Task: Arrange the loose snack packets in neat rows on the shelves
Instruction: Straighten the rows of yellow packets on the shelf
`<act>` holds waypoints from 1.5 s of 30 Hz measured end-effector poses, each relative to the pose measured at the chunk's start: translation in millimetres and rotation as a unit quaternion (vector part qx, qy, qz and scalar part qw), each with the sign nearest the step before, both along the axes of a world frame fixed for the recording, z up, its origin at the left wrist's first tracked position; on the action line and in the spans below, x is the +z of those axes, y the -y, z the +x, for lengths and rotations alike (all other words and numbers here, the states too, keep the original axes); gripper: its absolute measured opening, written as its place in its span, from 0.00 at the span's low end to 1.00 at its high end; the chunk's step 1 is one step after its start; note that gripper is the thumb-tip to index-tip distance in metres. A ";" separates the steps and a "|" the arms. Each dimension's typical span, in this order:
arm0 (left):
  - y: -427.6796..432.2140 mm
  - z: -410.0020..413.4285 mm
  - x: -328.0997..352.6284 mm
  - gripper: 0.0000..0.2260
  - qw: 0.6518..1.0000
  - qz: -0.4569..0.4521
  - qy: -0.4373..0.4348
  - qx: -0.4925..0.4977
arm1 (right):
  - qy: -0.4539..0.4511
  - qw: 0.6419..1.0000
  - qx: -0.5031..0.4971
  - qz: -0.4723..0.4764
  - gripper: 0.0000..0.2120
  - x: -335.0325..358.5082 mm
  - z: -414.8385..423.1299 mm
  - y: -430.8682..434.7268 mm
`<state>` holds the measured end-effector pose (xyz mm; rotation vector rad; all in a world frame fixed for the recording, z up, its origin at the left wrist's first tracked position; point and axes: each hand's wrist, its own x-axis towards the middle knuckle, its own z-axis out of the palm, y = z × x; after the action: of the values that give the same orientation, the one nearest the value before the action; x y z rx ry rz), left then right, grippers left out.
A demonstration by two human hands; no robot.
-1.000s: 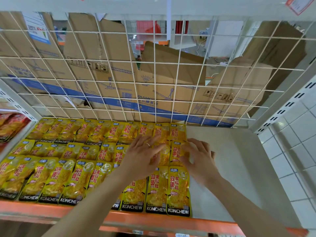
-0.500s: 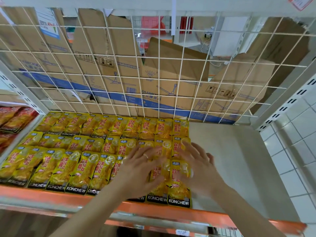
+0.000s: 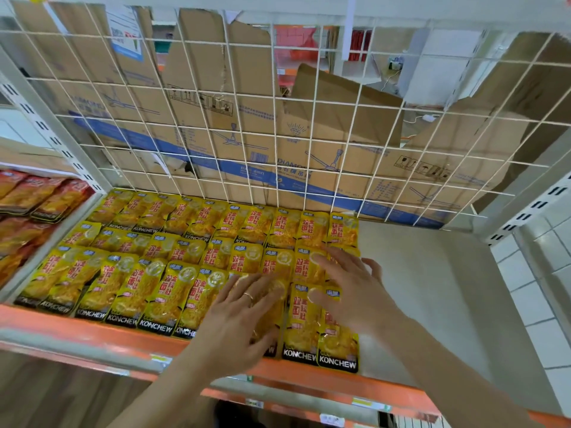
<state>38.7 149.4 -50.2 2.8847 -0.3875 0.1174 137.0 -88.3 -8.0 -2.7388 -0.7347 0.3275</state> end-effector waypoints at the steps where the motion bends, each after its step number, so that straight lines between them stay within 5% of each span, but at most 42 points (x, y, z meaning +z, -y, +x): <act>1: -6.0 -1.0 -0.8 0.28 1.000 0.008 -0.002 0.003 | 0.002 1.000 0.006 0.002 0.31 1.8 6.1 -11.0; 19: -16.1 2.6 -7.7 0.28 1.000 -0.009 -0.014 -0.025 | -0.008 0.995 0.051 -0.088 0.28 -16.6 46.8 -87.4; 26: -36.2 -8.3 -8.6 0.29 0.998 -0.065 0.010 0.017 | 0.017 0.999 0.038 -0.010 0.24 -9.7 45.4 -113.1; 45: -67.8 26.3 -3.7 0.32 0.998 0.036 -0.036 0.036 | -0.013 0.996 0.051 -0.075 0.27 -17.4 64.1 -151.2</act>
<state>65.1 217.2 -53.9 2.9644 -0.2807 0.0107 201.1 62.9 -25.4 -2.8370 -0.8786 0.4562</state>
